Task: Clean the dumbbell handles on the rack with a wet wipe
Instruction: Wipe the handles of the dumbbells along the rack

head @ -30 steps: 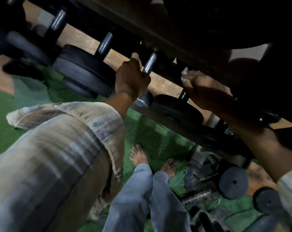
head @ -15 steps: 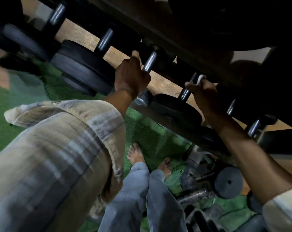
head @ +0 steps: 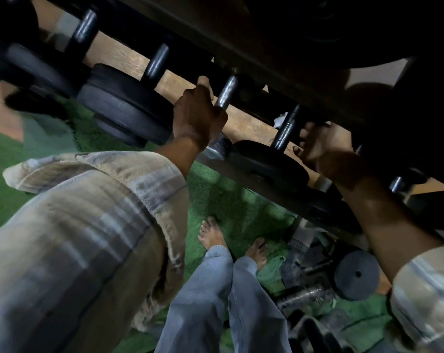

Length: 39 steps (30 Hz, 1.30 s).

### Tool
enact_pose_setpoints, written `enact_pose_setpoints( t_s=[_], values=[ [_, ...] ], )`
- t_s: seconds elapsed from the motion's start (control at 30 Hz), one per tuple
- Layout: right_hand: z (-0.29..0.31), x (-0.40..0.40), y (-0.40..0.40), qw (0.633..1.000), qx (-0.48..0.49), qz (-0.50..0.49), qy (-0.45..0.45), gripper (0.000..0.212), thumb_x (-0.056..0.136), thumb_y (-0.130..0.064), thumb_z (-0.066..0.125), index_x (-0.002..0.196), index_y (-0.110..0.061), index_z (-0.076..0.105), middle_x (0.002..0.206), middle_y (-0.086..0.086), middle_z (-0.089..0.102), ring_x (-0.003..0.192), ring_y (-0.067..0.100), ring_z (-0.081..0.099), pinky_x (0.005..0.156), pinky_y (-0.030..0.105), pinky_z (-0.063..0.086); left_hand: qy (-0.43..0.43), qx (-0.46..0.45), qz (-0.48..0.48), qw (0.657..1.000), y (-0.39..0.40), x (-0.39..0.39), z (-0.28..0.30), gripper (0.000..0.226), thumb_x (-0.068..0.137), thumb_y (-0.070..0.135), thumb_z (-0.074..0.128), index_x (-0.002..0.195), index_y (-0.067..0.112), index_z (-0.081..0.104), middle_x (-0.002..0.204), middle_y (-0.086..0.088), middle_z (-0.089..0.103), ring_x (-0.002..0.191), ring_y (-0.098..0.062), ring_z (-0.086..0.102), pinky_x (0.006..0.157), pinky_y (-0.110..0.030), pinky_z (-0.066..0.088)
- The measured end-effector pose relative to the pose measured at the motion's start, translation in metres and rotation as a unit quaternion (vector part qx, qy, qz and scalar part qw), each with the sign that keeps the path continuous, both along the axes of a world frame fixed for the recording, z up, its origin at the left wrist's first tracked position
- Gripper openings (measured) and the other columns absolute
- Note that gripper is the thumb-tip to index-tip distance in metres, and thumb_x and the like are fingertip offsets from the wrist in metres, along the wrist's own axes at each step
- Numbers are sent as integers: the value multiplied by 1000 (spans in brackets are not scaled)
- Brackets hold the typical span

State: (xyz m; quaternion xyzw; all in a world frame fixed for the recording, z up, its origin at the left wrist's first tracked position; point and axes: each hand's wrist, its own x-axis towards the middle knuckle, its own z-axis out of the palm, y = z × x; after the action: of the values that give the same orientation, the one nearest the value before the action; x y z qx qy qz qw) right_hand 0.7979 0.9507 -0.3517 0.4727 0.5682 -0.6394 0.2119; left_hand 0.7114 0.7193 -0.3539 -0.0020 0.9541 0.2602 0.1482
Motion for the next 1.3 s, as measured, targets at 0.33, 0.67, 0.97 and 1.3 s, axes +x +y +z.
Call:
enact_pose_setpoints(
  t_s=[0.33, 0.67, 0.97, 1.3],
  values=[
    [2, 32, 21, 994, -107, -10, -2, 52, 81, -33, 65, 124, -5, 61, 92, 10, 67, 73, 24, 59, 69, 34, 45, 15, -9, 1, 1000, -1, 0, -2, 27, 88, 25, 63, 109, 13, 53, 85, 0, 57, 77, -23, 50, 70, -33, 34],
    [15, 38, -12, 976, 108, 171, 84, 25, 94, -17, 58, 86, -32, 77, 99, -9, 75, 100, 12, 69, 82, 29, 49, 22, -10, -4, 1000, -1, 0, -6, 28, 87, 28, 64, 108, 13, 53, 91, -8, 68, 88, -34, 66, 69, -35, 41],
    [11, 13, -25, 856, 343, 338, 189, 28, 103, -20, 45, 114, -10, 69, 123, 9, 66, 118, 24, 59, 102, 26, 39, 26, -1, -15, 1000, -3, 0, -7, 28, 83, 23, 61, 107, 12, 52, 83, -5, 61, 87, -36, 64, 67, -35, 36],
    [15, -11, -36, 835, 352, 343, 246, 19, 95, -28, 51, 97, -23, 70, 107, -14, 68, 108, 5, 61, 90, 25, 44, 41, 4, -19, 999, -3, 1, -9, 27, 84, 20, 60, 108, 11, 53, 90, -12, 68, 90, -38, 64, 68, -36, 35]
  ],
)
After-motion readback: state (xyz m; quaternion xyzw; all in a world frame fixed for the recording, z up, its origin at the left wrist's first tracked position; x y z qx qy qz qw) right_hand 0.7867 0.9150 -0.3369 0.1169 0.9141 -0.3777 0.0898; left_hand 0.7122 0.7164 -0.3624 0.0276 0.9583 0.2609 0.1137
